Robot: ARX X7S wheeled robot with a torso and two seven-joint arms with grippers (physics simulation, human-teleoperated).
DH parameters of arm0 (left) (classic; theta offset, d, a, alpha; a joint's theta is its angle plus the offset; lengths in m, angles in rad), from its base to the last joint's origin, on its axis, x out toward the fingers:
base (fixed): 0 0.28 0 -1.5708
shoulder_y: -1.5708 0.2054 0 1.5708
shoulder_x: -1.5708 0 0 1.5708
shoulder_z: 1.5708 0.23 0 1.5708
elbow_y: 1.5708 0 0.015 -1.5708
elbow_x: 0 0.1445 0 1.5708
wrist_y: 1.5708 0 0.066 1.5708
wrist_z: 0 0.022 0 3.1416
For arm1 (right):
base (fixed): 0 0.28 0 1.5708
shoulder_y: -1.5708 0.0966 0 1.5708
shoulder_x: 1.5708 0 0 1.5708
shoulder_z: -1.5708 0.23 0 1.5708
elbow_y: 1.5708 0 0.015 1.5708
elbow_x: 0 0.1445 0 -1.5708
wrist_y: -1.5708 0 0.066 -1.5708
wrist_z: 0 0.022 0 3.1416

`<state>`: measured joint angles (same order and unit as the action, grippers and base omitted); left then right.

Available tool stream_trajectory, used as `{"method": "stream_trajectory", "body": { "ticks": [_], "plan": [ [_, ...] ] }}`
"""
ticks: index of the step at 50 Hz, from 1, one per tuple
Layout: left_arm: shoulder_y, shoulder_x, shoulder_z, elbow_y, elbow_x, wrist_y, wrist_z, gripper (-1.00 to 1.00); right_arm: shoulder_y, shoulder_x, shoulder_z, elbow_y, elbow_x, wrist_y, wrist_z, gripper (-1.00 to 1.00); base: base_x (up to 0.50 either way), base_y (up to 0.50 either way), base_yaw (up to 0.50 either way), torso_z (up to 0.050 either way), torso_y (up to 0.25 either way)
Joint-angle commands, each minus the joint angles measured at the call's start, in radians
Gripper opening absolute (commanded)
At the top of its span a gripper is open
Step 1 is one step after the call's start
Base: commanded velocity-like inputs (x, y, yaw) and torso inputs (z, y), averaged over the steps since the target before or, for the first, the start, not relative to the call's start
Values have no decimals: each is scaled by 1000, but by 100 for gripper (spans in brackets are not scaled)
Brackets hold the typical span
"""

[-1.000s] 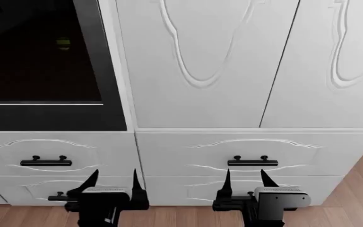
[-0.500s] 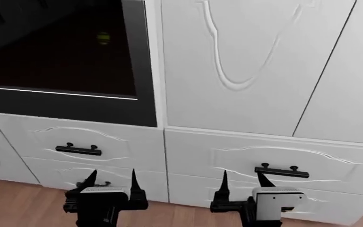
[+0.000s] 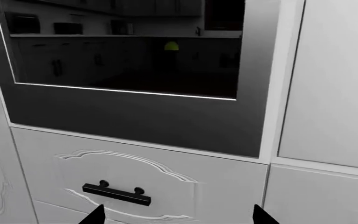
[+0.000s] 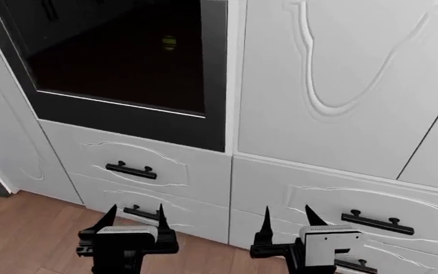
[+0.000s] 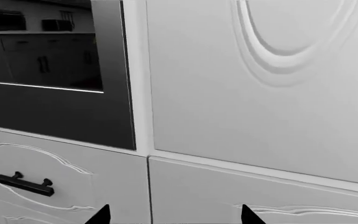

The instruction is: Open the oven door

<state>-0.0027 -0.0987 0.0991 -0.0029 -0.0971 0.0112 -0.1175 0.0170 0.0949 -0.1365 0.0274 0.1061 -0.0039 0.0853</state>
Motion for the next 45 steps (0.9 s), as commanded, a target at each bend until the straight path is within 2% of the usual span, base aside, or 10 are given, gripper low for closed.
{"method": "stream_trajectory", "body": {
  "ticks": [1, 9, 31, 45],
  "plan": [
    [4, -11, 16, 7, -11, 1, -15, 100, 3, 13, -27, 4, 13, 5, -1, 100, 0, 0, 0, 0, 0],
    [0, -17, 25, 3, -20, 0, -21, 100, 2, 23, -38, -7, 63, -6, -37, 100, 52, 10, 0, 0, 0],
    [-4, -32, 41, 7, -42, -5, -44, 100, 9, 43, -63, -1, 61, -13, -16, 100, 229, -70, 0, 0, 0],
    [-5, -41, 53, 7, -51, -1, -55, 100, 8, 59, -86, -8, 51, -11, -9, 100, 280, 93, 0, 0, 0]
  ]
}}
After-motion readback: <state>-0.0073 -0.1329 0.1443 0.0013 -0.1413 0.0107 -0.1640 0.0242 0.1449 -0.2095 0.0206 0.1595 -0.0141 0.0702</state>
